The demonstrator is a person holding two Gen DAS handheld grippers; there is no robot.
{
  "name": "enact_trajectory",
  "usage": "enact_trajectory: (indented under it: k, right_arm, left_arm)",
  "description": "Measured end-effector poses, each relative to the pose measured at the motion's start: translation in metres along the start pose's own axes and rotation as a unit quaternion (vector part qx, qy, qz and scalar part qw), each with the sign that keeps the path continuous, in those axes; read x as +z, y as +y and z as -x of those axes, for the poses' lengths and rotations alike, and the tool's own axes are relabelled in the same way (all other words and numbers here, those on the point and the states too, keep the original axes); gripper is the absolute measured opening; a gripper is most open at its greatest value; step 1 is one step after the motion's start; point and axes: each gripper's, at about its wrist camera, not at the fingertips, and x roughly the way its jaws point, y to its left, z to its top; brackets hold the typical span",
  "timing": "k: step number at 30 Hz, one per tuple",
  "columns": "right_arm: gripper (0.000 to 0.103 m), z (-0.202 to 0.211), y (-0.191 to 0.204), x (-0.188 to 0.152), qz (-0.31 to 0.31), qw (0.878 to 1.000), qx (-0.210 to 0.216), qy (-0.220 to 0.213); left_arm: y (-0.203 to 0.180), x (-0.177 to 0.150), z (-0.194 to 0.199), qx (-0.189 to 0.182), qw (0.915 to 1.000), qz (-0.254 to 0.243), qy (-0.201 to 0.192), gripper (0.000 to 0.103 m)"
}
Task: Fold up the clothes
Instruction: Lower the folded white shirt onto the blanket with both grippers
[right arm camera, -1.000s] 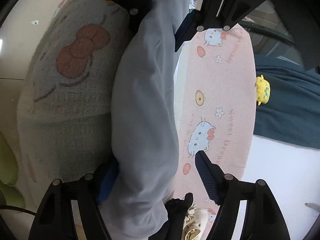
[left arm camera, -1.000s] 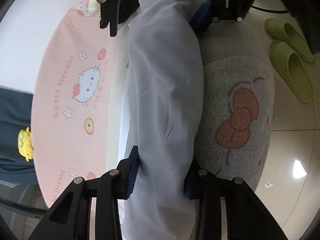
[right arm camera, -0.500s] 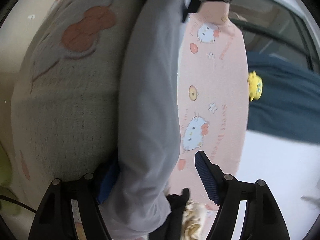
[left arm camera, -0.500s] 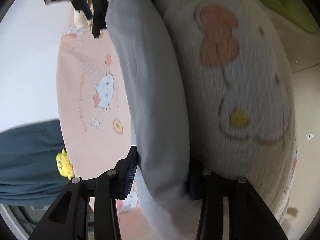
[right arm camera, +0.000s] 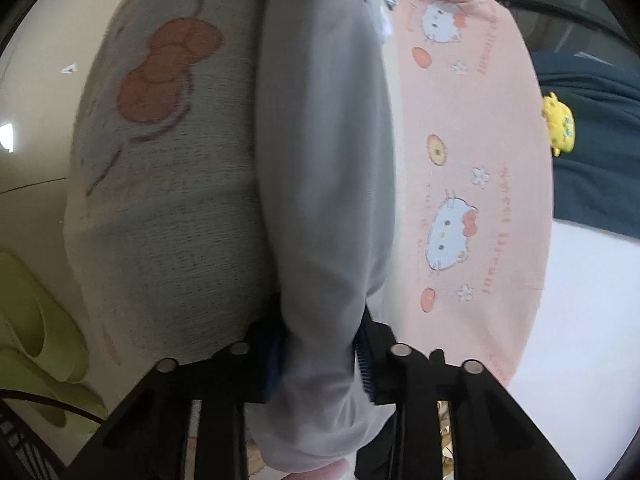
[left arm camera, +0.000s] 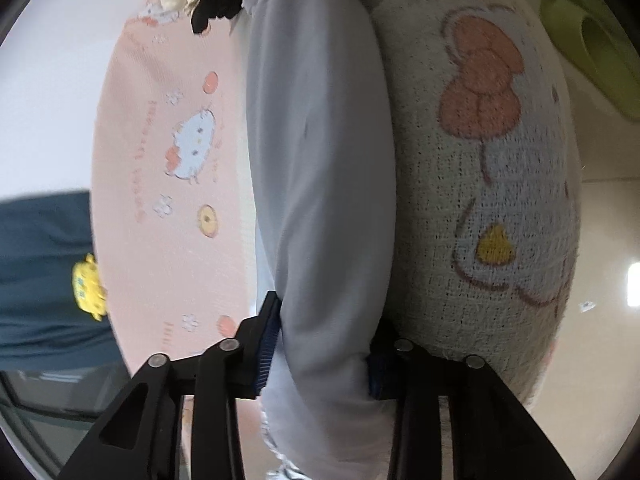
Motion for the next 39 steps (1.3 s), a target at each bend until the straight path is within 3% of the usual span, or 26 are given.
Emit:
enact_trajectory:
  k: [3, 7, 13, 16, 19, 24, 28, 31, 35, 39]
  right_arm:
    - [0.030, -0.001, -0.015, 0.002, -0.026, 0.999, 0.039, 0.009]
    - [0.029, 0.001, -0.034, 0.002, -0.054, 0.993, 0.102, 0.018]
    - [0.028, 0.009, -0.045, -0.004, -0.074, 0.981, 0.178, 0.026]
    - [0.027, 0.015, -0.033, -0.013, -0.086, 0.976, 0.198, 0.027]
    - [0.027, 0.009, -0.043, -0.013, -0.111, 0.967, 0.228, 0.035]
    - [0.028, -0.008, -0.066, -0.014, -0.174, 0.937, 0.296, 0.056]
    - [0.030, -0.017, -0.079, -0.016, -0.200, 0.916, 0.341, 0.070]
    - [0.029, -0.028, -0.094, -0.021, -0.231, 0.890, 0.384, 0.083]
    - [0.029, -0.044, -0.119, -0.030, -0.291, 0.847, 0.433, 0.098]
    - [0.028, -0.060, -0.146, -0.047, -0.372, 0.805, 0.451, 0.101]
  left_arm:
    - [0.021, 0.004, -0.001, -0.065, 0.9968, 0.045, 0.014, 0.025]
    - [0.049, 0.006, -0.001, -0.162, 0.9812, 0.100, 0.028, 0.025]
    - [0.059, 0.006, 0.001, -0.202, 0.9732, 0.105, 0.031, 0.026]
    - [0.075, 0.005, -0.004, -0.257, 0.9557, 0.138, 0.037, 0.027]
    - [0.097, 0.003, -0.016, -0.317, 0.9285, 0.188, 0.045, 0.027]
    - [0.127, -0.001, -0.045, -0.401, 0.8686, 0.282, 0.074, 0.027]
    - [0.136, 0.001, -0.056, -0.429, 0.8459, 0.305, 0.085, 0.027]
    - [0.142, 0.003, -0.060, -0.446, 0.8338, 0.312, 0.092, 0.027]
    - [0.155, 0.002, -0.065, -0.459, 0.8203, 0.327, 0.100, 0.027]
    - [0.167, 0.004, -0.058, -0.430, 0.8341, 0.332, 0.095, 0.027]
